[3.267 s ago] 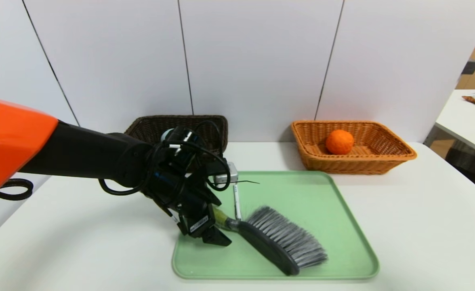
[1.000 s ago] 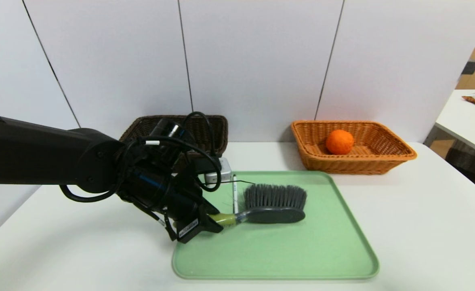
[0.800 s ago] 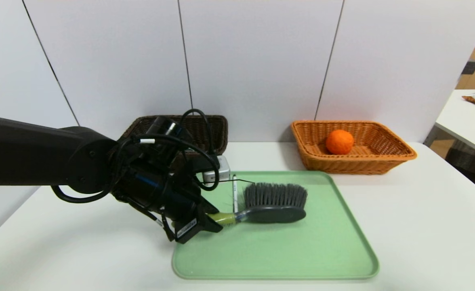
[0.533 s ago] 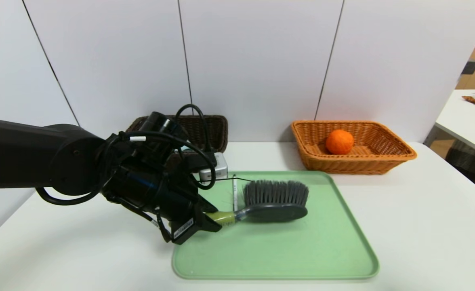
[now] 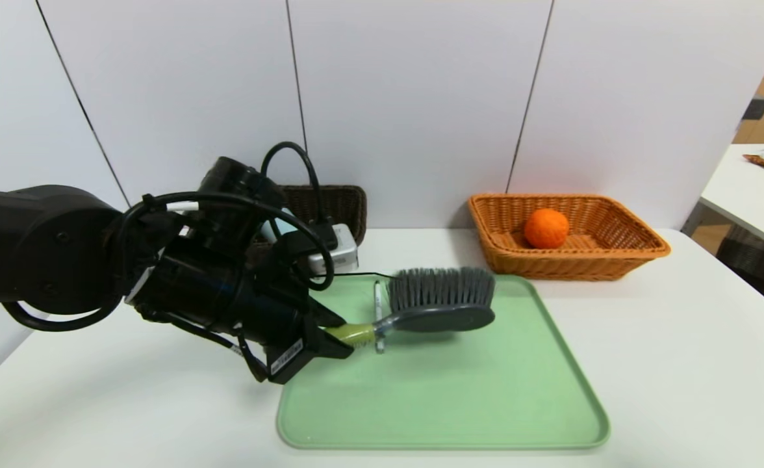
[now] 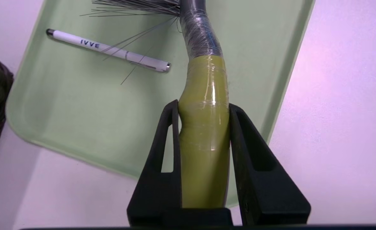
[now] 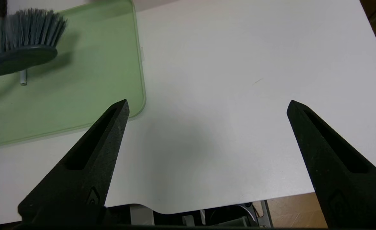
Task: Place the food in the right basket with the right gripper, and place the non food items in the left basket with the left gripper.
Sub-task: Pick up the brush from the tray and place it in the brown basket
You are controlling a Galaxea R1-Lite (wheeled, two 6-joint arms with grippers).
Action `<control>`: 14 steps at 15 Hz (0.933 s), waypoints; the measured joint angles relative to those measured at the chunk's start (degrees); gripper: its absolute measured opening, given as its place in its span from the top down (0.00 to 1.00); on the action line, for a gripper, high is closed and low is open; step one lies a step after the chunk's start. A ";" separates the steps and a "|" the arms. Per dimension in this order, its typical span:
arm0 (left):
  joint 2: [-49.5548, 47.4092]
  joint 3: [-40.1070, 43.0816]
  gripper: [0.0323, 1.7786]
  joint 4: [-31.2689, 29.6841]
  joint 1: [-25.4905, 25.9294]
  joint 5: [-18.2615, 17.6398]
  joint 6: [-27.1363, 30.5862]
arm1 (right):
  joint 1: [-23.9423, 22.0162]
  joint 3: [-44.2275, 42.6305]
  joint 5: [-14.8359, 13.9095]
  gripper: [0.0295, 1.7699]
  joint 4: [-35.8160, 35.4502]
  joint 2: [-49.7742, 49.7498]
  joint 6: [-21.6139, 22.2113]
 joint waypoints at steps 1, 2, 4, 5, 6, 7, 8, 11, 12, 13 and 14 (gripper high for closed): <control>-0.63 -0.20 0.75 -0.09 0.00 0.41 -0.44 | 0.00 -0.02 0.00 0.04 0.00 -0.09 0.02; -1.33 -0.44 0.75 -0.51 -0.05 0.88 -0.90 | 0.00 0.00 0.00 0.04 0.02 -0.13 0.07; -2.56 -1.07 0.75 -2.23 -0.02 2.79 -2.30 | 0.00 0.00 0.05 0.04 0.00 -0.13 0.66; -3.01 -1.40 0.75 -3.15 0.06 3.83 -2.61 | 0.00 0.00 0.11 0.04 0.00 -0.16 0.72; -3.43 -1.65 0.75 -3.63 0.22 4.83 -2.76 | 0.00 0.00 0.11 0.04 0.00 -0.16 0.74; -3.86 -1.84 0.75 -3.77 0.33 5.68 -2.91 | 0.00 0.00 0.09 0.04 0.00 -0.16 0.79; -4.33 -2.15 0.75 -3.78 0.41 6.67 -3.27 | 0.00 0.00 0.06 0.04 0.00 -0.20 0.83; -5.35 -4.35 0.75 -3.35 0.45 8.69 -6.61 | 0.04 -0.13 -0.05 0.04 0.00 -0.22 1.18; -5.51 -5.53 0.75 -3.19 0.69 9.13 -7.05 | 0.06 -0.20 -0.05 0.04 -0.02 -0.22 1.21; -5.64 -6.83 0.75 -2.30 1.35 9.44 -7.16 | 0.06 -0.23 -0.02 0.04 -0.09 -0.22 1.21; -5.73 -8.27 0.75 -0.61 2.05 9.55 -7.08 | 0.09 -0.23 -0.09 0.04 -0.06 -0.22 1.21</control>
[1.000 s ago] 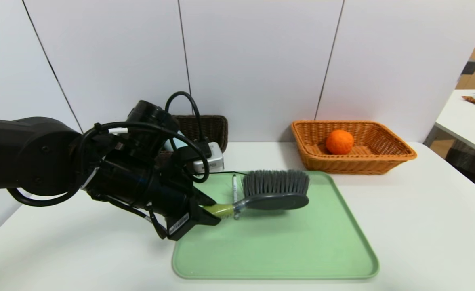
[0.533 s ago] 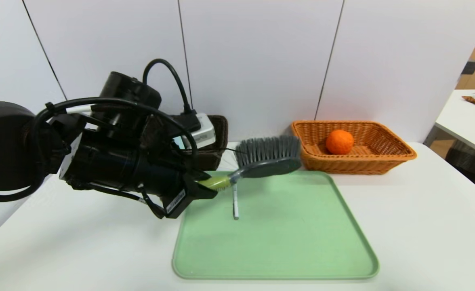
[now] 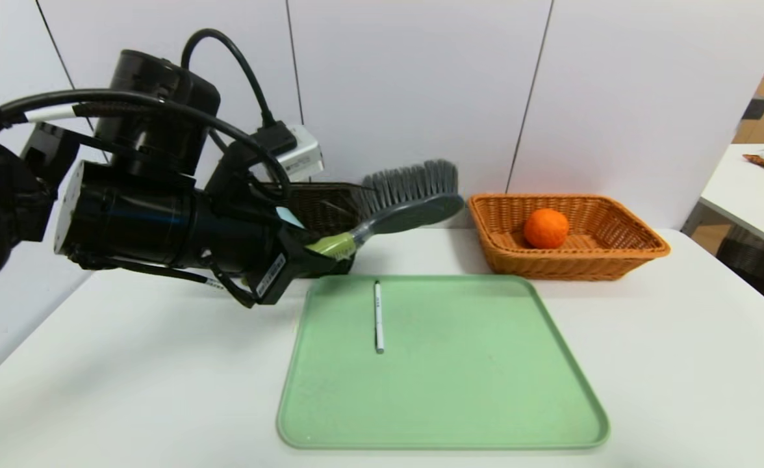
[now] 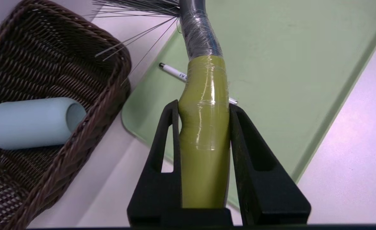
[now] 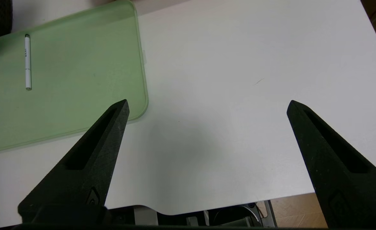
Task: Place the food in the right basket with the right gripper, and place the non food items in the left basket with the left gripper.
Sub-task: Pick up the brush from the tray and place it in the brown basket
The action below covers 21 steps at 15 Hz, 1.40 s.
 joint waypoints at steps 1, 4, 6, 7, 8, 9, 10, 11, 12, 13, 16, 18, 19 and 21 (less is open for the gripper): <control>-0.11 -1.77 0.75 2.66 0.63 0.05 0.09 | 0.00 -0.02 0.00 0.04 0.00 0.00 0.00; -0.22 -9.62 0.75 13.76 2.54 -0.01 0.20 | 0.00 -0.11 0.04 0.04 -0.05 0.00 -0.02; 0.27 -14.23 0.75 19.42 4.79 0.21 0.48 | 0.01 -0.21 0.06 0.04 -0.05 0.00 -0.05; 0.61 -15.93 0.75 21.81 6.17 0.68 0.87 | 0.01 -0.29 0.02 0.04 -0.02 0.00 -0.05; 0.99 -17.47 0.75 24.23 7.69 1.62 1.91 | 0.04 -0.38 0.04 0.04 -0.05 0.00 -0.05; 1.40 -18.52 0.75 26.20 9.18 2.12 2.88 | 0.04 -0.44 0.02 0.04 -0.02 -0.02 -0.05; 1.97 -19.54 0.75 27.44 10.56 2.28 3.29 | 0.06 -0.44 0.02 0.04 -0.02 -0.02 -0.11; 2.72 -20.61 0.75 28.07 11.82 2.32 3.40 | 0.06 -0.44 0.02 0.04 -0.02 0.00 -0.16; 3.67 -22.11 0.75 28.59 13.06 2.41 3.64 | 0.06 -0.46 0.00 0.04 -0.05 0.00 -0.16; 4.68 -23.56 0.75 29.53 14.08 2.39 3.93 | 0.09 -0.46 0.00 0.04 -0.05 -0.02 -0.16; 8.27 -28.28 0.75 32.29 16.77 2.41 4.23 | 0.09 -0.49 0.00 0.04 0.01 -0.22 -0.13; 10.12 -29.96 0.75 34.11 18.08 2.58 4.28 | 0.09 -0.44 0.00 0.04 0.04 -0.41 -0.13; 10.85 -30.57 0.75 34.99 18.58 3.02 4.33 | 0.09 -0.40 0.00 0.04 0.06 -0.48 -0.13; 12.07 -31.83 0.75 36.67 19.32 3.83 4.33 | 0.09 -0.24 0.00 0.04 0.06 -0.55 -0.13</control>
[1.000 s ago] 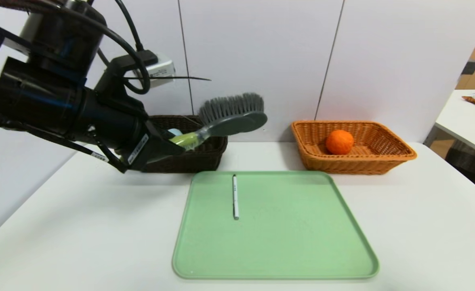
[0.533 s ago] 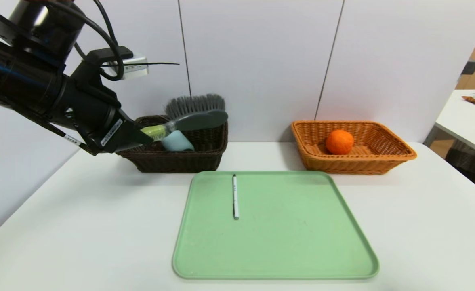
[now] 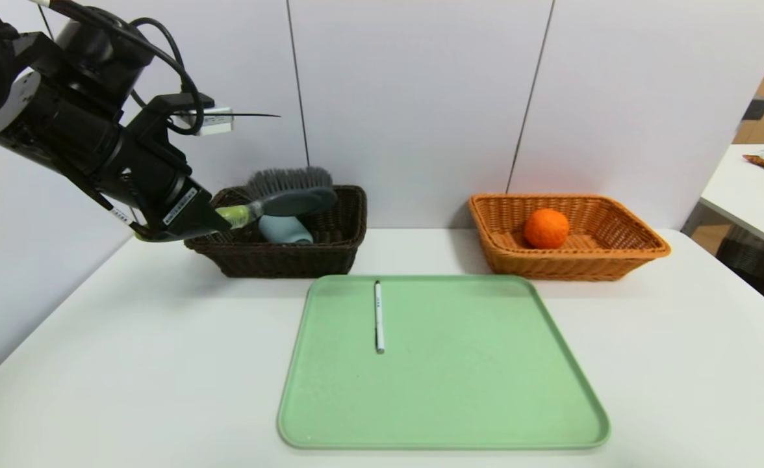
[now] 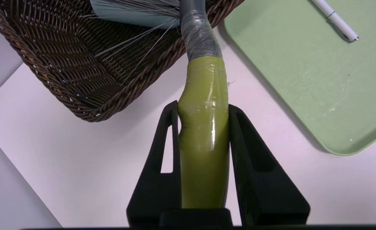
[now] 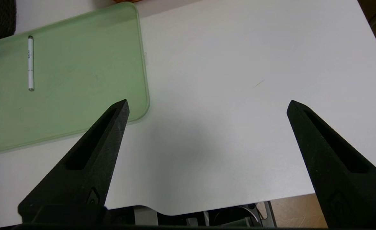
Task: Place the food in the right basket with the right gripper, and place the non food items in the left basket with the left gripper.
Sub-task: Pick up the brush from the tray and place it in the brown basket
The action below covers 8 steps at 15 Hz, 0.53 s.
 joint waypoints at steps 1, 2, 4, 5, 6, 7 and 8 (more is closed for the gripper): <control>0.63 -0.65 0.75 0.57 0.18 0.20 0.01 | 0.00 0.09 0.06 0.04 0.00 -0.02 0.00; 1.35 -1.37 0.75 0.79 0.30 0.38 0.01 | 0.00 0.15 0.04 0.04 0.00 -0.02 0.00; 2.97 -2.85 0.75 0.88 0.60 1.12 0.30 | 0.00 0.28 0.06 0.04 0.00 -0.06 0.02; 3.64 -3.12 0.75 1.01 0.62 1.97 0.80 | 0.00 0.30 0.09 0.04 0.00 -0.09 0.07; 4.39 -3.32 0.75 0.94 0.66 2.29 1.02 | 0.00 0.33 0.09 0.04 0.00 -0.09 0.09; 5.07 -3.38 0.75 0.94 0.66 2.56 1.08 | 0.00 0.37 0.09 0.04 0.00 -0.11 0.09; 5.64 -3.38 0.75 0.94 0.66 2.65 1.17 | 0.00 0.44 0.11 0.04 0.00 -0.11 0.09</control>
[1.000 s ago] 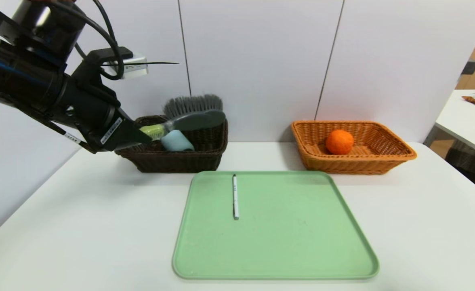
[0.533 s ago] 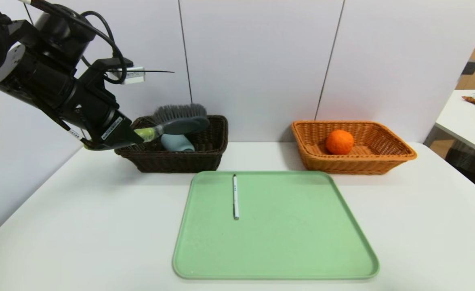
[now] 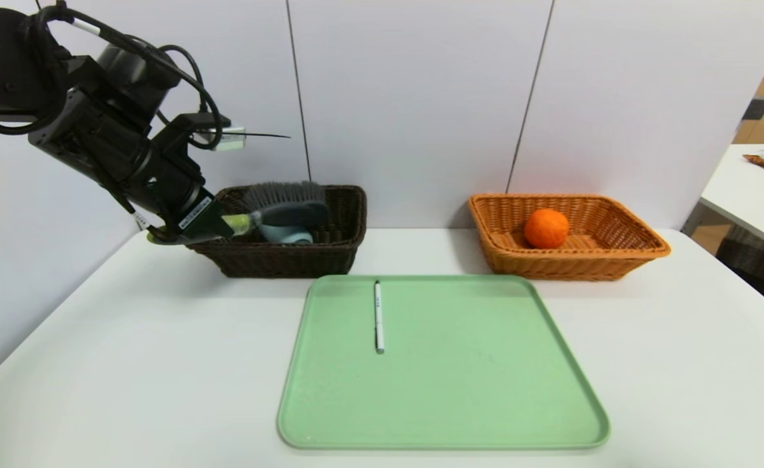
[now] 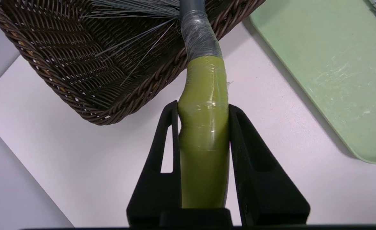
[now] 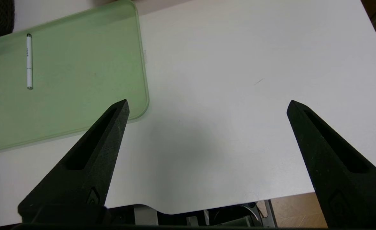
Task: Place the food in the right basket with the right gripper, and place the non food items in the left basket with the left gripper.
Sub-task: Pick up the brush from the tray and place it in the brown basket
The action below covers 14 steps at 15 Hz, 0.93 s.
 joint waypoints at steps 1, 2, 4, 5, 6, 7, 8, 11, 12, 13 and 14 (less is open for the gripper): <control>0.63 -0.07 0.75 -0.17 -0.04 0.22 0.24 | 0.00 0.04 -0.02 0.04 0.00 0.00 0.00; 1.13 -0.11 0.75 -0.30 -0.11 0.39 0.52 | 0.00 0.26 -0.02 0.04 0.00 -0.02 0.00; 1.94 -0.24 0.75 -0.35 -0.39 0.80 0.73 | 0.00 0.94 0.06 0.04 -0.06 -0.23 -0.01; 2.27 -0.27 0.75 -0.48 -0.59 1.16 0.85 | 0.00 1.24 0.09 0.04 -0.06 -0.34 0.00; 2.51 -0.29 0.75 -0.59 -0.72 1.27 0.90 | 0.00 1.46 0.04 0.04 -0.09 -0.48 0.00; 2.73 -0.33 0.75 -0.77 -1.00 1.32 0.90 | 0.00 1.52 0.06 0.04 -0.09 -0.52 0.02; 2.93 -0.35 0.75 -1.19 -1.33 1.38 0.90 | 0.00 1.60 0.09 0.04 -0.09 -0.55 0.00; 3.36 -0.40 0.75 -1.79 -2.45 1.38 0.93 | 0.00 1.72 0.09 0.04 -0.09 -0.55 0.02; 3.47 -0.40 0.75 -1.88 -2.65 1.38 0.93 | 0.00 1.83 0.02 0.04 -0.09 -0.55 -0.01; 3.60 -0.40 0.75 -1.90 -2.90 1.46 0.93 | 0.00 1.85 0.00 0.04 -0.11 -0.59 0.00; 3.71 -0.40 0.75 -1.90 -3.15 1.60 0.85 | 0.00 1.90 -0.02 0.04 -0.11 -0.63 -0.01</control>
